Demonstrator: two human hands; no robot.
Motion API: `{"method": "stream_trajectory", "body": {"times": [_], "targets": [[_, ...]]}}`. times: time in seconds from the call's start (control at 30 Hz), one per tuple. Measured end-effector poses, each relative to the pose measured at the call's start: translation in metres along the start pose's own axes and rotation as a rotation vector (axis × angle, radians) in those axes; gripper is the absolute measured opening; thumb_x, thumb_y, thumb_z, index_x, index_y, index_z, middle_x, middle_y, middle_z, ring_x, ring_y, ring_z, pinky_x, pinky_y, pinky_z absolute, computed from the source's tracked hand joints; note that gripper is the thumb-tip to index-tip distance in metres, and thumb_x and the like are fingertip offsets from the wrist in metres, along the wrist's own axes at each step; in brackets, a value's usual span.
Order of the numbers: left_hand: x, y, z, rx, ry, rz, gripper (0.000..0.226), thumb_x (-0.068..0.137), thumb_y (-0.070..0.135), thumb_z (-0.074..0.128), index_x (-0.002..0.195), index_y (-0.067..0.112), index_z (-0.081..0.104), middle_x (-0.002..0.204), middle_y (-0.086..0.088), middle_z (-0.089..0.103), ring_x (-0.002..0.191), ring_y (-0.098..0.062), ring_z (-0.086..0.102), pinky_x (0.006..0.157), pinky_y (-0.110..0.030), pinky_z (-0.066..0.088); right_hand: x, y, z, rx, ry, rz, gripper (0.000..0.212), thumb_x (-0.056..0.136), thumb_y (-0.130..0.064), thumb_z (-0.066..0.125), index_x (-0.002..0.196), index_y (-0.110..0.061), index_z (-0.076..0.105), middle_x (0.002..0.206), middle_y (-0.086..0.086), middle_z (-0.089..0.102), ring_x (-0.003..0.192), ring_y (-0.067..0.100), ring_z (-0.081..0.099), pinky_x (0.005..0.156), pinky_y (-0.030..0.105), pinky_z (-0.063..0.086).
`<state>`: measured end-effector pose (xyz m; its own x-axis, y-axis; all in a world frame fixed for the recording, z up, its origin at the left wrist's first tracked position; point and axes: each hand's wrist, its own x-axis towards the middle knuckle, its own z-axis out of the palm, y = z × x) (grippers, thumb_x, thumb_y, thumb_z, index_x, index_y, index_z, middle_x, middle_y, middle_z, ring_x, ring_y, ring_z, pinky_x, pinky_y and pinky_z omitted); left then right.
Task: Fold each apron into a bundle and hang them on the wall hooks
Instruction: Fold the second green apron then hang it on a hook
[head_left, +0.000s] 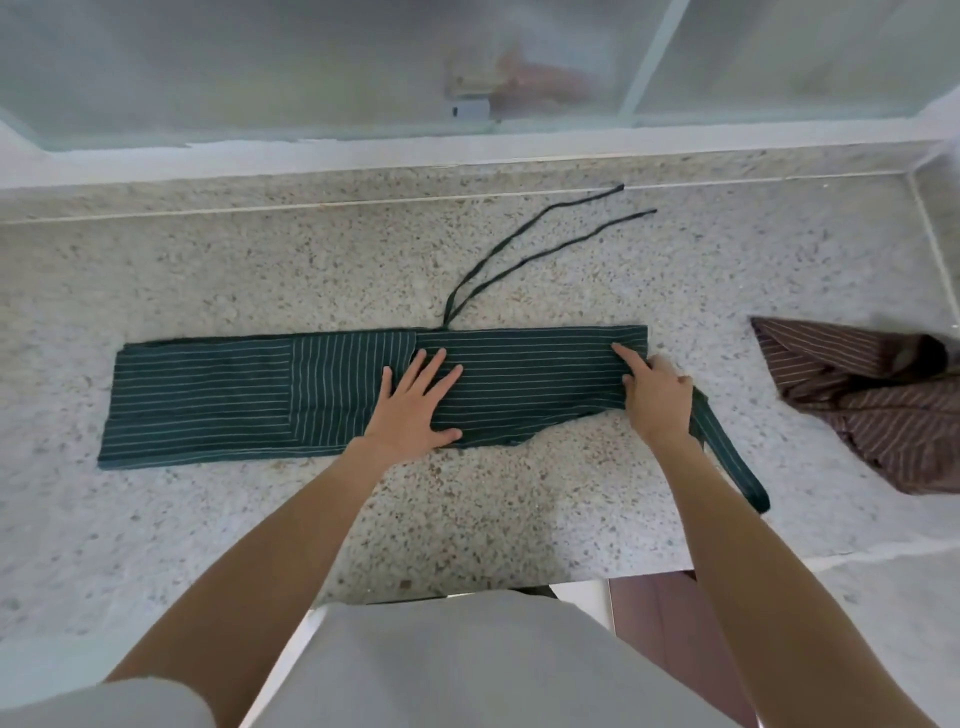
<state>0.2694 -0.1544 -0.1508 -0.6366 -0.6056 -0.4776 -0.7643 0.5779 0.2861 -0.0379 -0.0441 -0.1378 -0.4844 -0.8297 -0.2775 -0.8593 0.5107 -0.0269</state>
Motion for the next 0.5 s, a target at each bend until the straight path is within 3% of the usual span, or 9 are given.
{"method": "stream_trajectory", "body": {"times": [0.07,0.13,0.2,0.27,0.37,0.5], "targets": [[-0.002,-0.001,0.002,-0.034,0.026,0.008,0.083,0.086,0.058,0.05,0.149,0.034,0.001,0.156,0.007,-0.014,0.143,-0.016,-0.017,0.114,-0.054,-0.007,0.0,0.0,0.004,-0.011,0.018,0.061,0.046,0.098,-0.026,0.041,0.143,-0.03,0.033,0.13,0.019,0.044,0.113,0.036,0.042,0.095,0.048,0.032],[-0.008,-0.004,0.003,-0.171,0.132,0.049,0.068,0.091,0.043,0.052,0.148,0.029,0.018,0.158,0.006,0.0,0.144,-0.013,-0.008,0.116,-0.051,-0.001,-0.007,-0.002,0.003,0.06,0.119,0.081,0.045,0.094,-0.024,0.05,0.138,-0.023,0.042,0.138,0.021,0.036,0.122,0.038,0.034,0.098,0.05,0.03],[-0.02,-0.009,0.002,-0.39,0.293,0.051,0.05,0.094,0.026,0.053,0.141,0.025,0.036,0.155,0.006,0.018,0.144,-0.01,0.006,0.117,-0.038,0.013,-0.021,-0.012,-0.001,0.132,0.288,0.033,0.036,0.09,-0.016,0.056,0.126,-0.015,0.055,0.136,0.02,0.041,0.12,0.038,0.036,0.098,0.047,0.033],[-0.036,-0.018,0.001,-0.513,0.419,-0.033,0.041,0.094,0.018,0.052,0.135,0.023,0.046,0.15,0.006,0.027,0.14,-0.01,0.018,0.107,-0.022,0.024,-0.038,-0.035,0.0,0.226,0.379,-0.038,0.024,0.087,-0.01,0.058,0.11,-0.011,0.064,0.128,0.018,0.049,0.115,0.035,0.042,0.096,0.044,0.039],[-0.065,-0.047,0.006,-0.513,0.484,-0.226,0.038,0.095,0.017,0.051,0.132,0.02,0.049,0.147,0.002,0.034,0.136,-0.017,0.027,0.102,-0.023,0.029,-0.065,-0.096,0.011,0.371,0.312,-0.279,0.014,0.085,-0.007,0.061,0.097,-0.01,0.068,0.12,0.014,0.056,0.111,0.033,0.05,0.092,0.044,0.045],[-0.107,-0.109,0.017,-0.509,0.475,-0.426,0.038,0.093,0.011,0.051,0.131,0.018,0.051,0.143,-0.001,0.041,0.133,-0.024,0.032,0.107,-0.037,0.031,-0.087,-0.2,0.026,0.417,0.137,-0.638,0.026,0.093,-0.021,0.045,0.106,-0.012,0.066,0.12,0.007,0.058,0.115,0.026,0.052,0.095,0.041,0.044]]}}
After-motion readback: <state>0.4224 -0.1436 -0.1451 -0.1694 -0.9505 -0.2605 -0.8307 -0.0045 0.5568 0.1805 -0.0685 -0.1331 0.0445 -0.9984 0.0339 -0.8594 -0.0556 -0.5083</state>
